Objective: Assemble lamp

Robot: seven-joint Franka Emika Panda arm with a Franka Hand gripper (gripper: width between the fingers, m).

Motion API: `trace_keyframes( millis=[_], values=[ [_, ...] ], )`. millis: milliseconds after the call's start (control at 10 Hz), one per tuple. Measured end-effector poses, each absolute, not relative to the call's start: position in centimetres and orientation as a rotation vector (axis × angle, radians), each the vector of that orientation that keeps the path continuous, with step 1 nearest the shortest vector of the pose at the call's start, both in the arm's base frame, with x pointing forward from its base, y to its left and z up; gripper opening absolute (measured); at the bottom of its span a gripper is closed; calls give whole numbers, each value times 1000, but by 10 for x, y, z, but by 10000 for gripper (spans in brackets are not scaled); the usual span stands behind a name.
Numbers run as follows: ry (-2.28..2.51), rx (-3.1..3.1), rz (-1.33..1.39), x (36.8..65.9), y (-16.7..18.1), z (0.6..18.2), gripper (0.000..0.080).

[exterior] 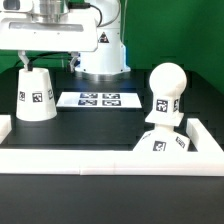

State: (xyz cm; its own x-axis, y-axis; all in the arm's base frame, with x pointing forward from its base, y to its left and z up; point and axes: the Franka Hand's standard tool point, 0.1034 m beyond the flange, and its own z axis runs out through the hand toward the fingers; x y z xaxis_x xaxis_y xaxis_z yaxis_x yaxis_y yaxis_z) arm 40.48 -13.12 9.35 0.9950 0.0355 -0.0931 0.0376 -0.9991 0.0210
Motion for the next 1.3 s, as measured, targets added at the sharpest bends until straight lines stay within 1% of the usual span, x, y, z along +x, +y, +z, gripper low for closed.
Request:
trace_keyframes(
  millis=[300, 500, 600, 700, 800, 1000, 1100, 1200, 1300],
  values=[
    [71, 3105, -152, 403, -130, 83, 699],
    [76, 3103, -161, 402, -129, 80, 699],
    [77, 3102, -164, 402, -129, 79, 579],
    [77, 3102, -165, 402, -129, 79, 579],
    [77, 3102, -165, 402, -129, 79, 391],
    [77, 3102, -165, 402, -129, 79, 119],
    [78, 3102, -162, 402, -129, 80, 119],
    [78, 3102, -161, 403, -129, 80, 45],
    [78, 3102, -161, 403, -129, 80, 45]
  ],
)
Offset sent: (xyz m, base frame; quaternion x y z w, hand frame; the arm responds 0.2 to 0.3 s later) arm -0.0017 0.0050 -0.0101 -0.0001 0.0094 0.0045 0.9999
